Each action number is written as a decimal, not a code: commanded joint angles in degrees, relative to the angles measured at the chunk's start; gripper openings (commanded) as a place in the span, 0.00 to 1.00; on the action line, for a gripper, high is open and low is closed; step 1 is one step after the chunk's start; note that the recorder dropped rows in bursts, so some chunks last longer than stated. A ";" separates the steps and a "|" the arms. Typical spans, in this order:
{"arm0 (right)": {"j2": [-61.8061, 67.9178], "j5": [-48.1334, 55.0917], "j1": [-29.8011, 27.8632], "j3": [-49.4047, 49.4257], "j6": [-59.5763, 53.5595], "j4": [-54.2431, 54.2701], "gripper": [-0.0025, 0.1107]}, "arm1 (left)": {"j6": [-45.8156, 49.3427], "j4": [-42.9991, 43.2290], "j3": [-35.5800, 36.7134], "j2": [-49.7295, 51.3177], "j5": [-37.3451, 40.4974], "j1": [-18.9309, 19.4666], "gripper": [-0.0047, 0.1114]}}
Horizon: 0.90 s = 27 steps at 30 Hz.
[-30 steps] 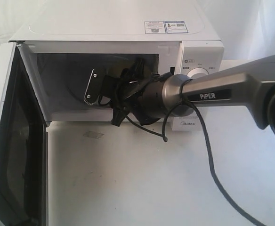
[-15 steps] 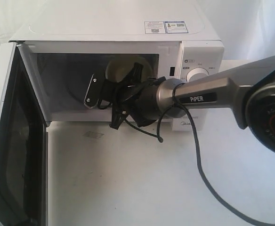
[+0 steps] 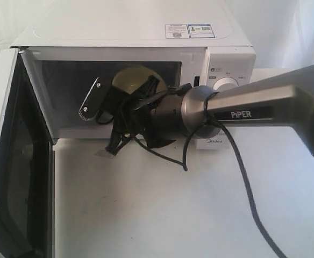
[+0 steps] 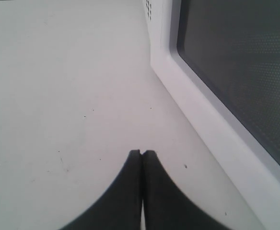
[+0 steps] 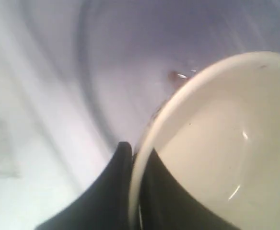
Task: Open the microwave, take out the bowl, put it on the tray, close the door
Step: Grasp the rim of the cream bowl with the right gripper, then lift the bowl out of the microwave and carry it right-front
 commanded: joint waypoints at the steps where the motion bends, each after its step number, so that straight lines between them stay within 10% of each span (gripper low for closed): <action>1: -6.00 1.56 2.79 4.65 -0.17 1.12 0.02 | -0.33 -0.27 0.22 -0.27 0.12 -0.05 0.04; 16: -23.55 19.36 8.15 22.35 10.55 2.24 0.02 | -0.33 -0.27 0.22 -0.27 0.12 -0.05 0.04; 27: -35.44 51.49 8.15 25.49 95.02 -81.79 0.02 | -0.33 -0.27 0.22 -0.27 0.12 -0.05 0.04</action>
